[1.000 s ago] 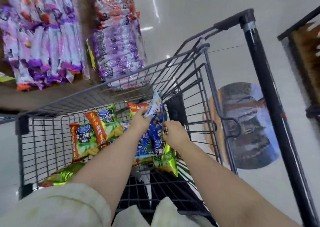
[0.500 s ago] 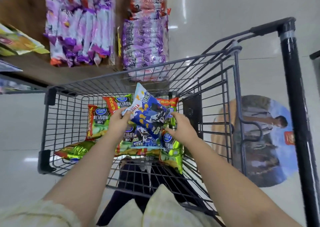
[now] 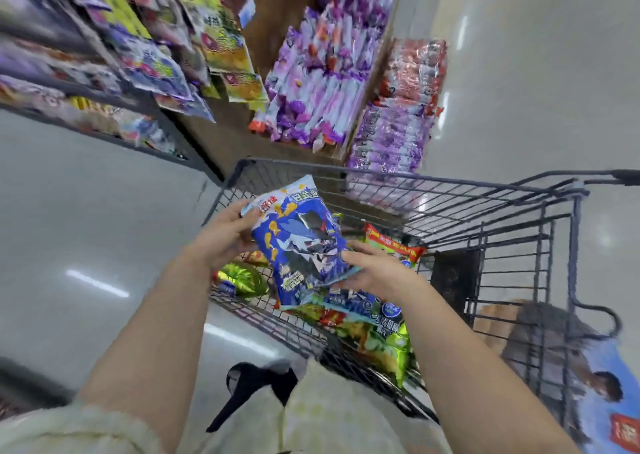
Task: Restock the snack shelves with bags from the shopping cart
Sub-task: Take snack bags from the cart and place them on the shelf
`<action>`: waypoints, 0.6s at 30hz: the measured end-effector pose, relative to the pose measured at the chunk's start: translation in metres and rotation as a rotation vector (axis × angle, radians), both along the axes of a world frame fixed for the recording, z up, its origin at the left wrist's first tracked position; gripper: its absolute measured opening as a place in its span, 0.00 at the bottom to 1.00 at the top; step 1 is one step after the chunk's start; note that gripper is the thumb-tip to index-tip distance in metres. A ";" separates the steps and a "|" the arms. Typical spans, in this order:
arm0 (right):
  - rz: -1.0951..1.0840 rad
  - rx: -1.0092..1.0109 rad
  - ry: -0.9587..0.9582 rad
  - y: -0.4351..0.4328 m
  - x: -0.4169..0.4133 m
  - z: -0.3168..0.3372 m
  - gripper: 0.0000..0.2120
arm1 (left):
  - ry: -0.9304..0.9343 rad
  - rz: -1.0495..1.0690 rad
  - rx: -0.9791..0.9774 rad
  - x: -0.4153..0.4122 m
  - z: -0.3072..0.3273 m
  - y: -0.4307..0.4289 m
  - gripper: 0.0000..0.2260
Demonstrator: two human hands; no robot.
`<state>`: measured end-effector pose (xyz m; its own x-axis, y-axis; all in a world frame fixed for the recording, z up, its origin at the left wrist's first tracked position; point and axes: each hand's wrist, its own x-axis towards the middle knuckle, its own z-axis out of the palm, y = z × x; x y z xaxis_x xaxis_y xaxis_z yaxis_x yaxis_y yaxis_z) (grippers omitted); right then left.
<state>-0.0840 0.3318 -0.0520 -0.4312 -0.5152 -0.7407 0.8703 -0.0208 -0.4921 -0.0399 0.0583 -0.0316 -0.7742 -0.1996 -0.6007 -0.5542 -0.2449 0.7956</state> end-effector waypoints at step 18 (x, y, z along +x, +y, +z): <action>0.153 -0.149 0.404 -0.384 0.111 0.065 0.20 | 0.115 0.512 0.084 0.212 0.048 -0.261 0.15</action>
